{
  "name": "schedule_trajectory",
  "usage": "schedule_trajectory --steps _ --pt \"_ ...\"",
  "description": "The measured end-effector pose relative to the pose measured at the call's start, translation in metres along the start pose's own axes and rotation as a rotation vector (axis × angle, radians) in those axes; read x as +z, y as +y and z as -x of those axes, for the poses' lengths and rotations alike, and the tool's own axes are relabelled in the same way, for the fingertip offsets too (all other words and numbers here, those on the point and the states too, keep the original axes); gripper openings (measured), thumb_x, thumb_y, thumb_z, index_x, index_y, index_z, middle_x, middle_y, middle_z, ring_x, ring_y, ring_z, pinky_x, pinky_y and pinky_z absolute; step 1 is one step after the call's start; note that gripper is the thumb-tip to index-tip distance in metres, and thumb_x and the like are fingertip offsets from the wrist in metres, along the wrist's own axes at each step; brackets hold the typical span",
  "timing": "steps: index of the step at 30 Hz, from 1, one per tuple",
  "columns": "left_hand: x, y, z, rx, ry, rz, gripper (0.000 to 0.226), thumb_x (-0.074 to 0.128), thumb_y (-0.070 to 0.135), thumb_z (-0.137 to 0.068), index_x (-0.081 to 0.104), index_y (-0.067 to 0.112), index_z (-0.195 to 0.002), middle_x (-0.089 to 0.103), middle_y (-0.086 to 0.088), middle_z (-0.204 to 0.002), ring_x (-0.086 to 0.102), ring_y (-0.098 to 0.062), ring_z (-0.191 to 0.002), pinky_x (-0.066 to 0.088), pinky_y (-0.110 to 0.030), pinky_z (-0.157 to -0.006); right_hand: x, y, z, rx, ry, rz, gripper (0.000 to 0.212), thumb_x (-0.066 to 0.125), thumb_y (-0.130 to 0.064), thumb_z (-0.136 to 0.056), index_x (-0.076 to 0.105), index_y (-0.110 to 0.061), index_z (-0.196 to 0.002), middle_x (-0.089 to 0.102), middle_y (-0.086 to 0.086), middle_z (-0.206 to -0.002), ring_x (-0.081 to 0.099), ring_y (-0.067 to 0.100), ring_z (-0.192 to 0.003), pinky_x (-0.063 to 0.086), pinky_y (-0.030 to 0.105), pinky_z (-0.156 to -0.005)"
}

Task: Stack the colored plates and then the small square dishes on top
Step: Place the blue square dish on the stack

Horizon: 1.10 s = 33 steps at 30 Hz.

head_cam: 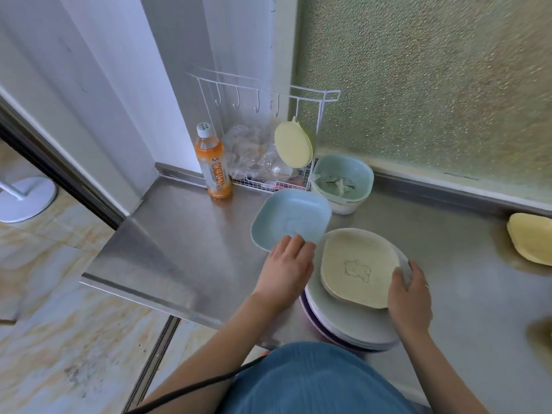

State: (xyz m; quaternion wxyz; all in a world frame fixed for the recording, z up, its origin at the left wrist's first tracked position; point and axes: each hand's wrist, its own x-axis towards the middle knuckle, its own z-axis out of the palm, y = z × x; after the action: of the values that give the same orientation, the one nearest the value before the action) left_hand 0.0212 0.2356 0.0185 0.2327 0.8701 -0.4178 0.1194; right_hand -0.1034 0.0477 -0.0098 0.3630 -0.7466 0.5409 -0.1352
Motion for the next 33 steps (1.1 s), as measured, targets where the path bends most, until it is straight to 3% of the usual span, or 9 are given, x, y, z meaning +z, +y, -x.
schedule_trajectory --steps 6,10,13,16,19,22,25,27,33 --pt "0.024 0.066 -0.008 0.458 -0.076 -0.008 0.016 0.056 0.015 -0.07 0.068 0.016 -0.08 0.059 0.0 -0.072 0.054 -0.019 -0.061 0.042 -0.026 -0.05 -0.02 -0.018 0.011 -0.019 0.013 -0.316 0.056 0.023 -0.048 -0.087 0.044 -0.024 -0.133 0.052 -0.001 -0.132 0.045 0.021 -0.125 0.02 0.05 -0.113" --pt "0.041 0.087 -0.003 0.525 -0.184 0.0 0.012 0.059 0.019 -0.068 0.068 0.019 -0.075 0.059 0.004 -0.066 0.055 -0.015 -0.056 0.042 -0.024 -0.046 -0.022 -0.016 0.007 -0.101 -0.104 -0.323 0.043 0.046 -0.022 -0.093 0.042 -0.023 -0.136 0.049 -0.004 -0.137 0.046 0.011 -0.116 0.031 0.035 -0.108" --pt "0.047 0.092 -0.008 0.457 -0.214 0.059 0.006 0.068 0.024 -0.07 0.067 0.018 -0.07 0.059 0.003 -0.063 0.056 -0.015 -0.053 0.045 -0.023 -0.044 -0.015 -0.012 -0.005 -0.167 -0.129 -0.181 0.047 0.042 -0.008 -0.091 0.043 -0.02 -0.136 0.05 0.003 -0.138 0.048 0.025 -0.122 0.032 0.046 -0.108" --pt "0.047 0.091 -0.008 0.316 -0.314 0.192 0.028 0.049 0.035 -0.08 0.068 0.016 -0.077 0.062 -0.001 -0.067 0.061 -0.02 -0.059 0.051 -0.023 -0.048 -0.01 -0.013 -0.021 -0.198 -0.183 -0.042 0.049 0.04 -0.007 -0.092 0.042 -0.022 -0.138 0.048 0.002 -0.141 0.044 0.025 -0.128 0.026 0.051 -0.11" --pt "0.041 0.08 -0.009 0.177 -0.255 0.186 0.036 0.045 0.041 -0.082 0.071 0.018 -0.093 0.069 0.002 -0.083 0.066 -0.02 -0.079 0.049 -0.026 -0.074 -0.003 -0.01 -0.029 -0.243 -0.231 0.126 0.052 0.042 -0.01 -0.092 0.037 -0.026 -0.141 0.043 -0.002 -0.145 0.042 0.021 -0.131 0.023 0.054 -0.11" --pt "0.036 0.06 -0.015 -0.071 -0.168 0.236 0.042 0.041 0.028 -0.078 0.067 0.013 -0.108 0.068 -0.004 -0.106 0.059 -0.022 -0.105 0.042 -0.034 -0.096 -0.002 -0.011 -0.032 -0.259 -0.248 0.159 0.053 0.043 -0.009 -0.094 0.033 -0.027 -0.143 0.042 -0.003 -0.146 0.04 0.02 -0.132 0.015 0.054 -0.113" --pt "0.034 0.049 -0.015 -0.254 -0.339 0.199 0.069 0.031 0.018 -0.078 0.027 0.012 -0.147 0.027 -0.007 -0.155 0.018 -0.025 -0.146 0.01 -0.042 -0.12 -0.005 -0.015 -0.033 -0.262 -0.271 0.174 0.054 0.039 -0.008 -0.095 0.028 -0.027 -0.145 0.044 0.002 -0.144 0.041 0.022 -0.13 0.008 0.053 -0.114" --pt "0.039 0.046 -0.013 -0.321 -0.478 0.267 0.074 0.03 0.012 -0.084 -0.003 0.016 -0.15 -0.001 0.0 -0.161 -0.003 -0.016 -0.148 -0.005 -0.039 -0.12 -0.006 -0.017 -0.032 -0.276 -0.267 0.194 0.056 0.036 -0.006 -0.096 0.023 -0.027 -0.147 0.044 0.005 -0.144 0.039 0.022 -0.133 0.007 0.054 -0.113" --pt "0.047 0.045 -0.013 -0.397 -0.499 0.391 0.068 0.033 0.024 -0.097 -0.01 0.021 -0.149 -0.005 0.006 -0.16 -0.002 -0.012 -0.148 -0.001 -0.041 -0.12 -0.006 -0.017 -0.03 -0.292 -0.269 0.205 0.054 0.033 -0.012 -0.099 0.018 -0.03 -0.147 0.034 0.002 -0.151 0.027 0.02 -0.14 0.006 0.055 -0.112"
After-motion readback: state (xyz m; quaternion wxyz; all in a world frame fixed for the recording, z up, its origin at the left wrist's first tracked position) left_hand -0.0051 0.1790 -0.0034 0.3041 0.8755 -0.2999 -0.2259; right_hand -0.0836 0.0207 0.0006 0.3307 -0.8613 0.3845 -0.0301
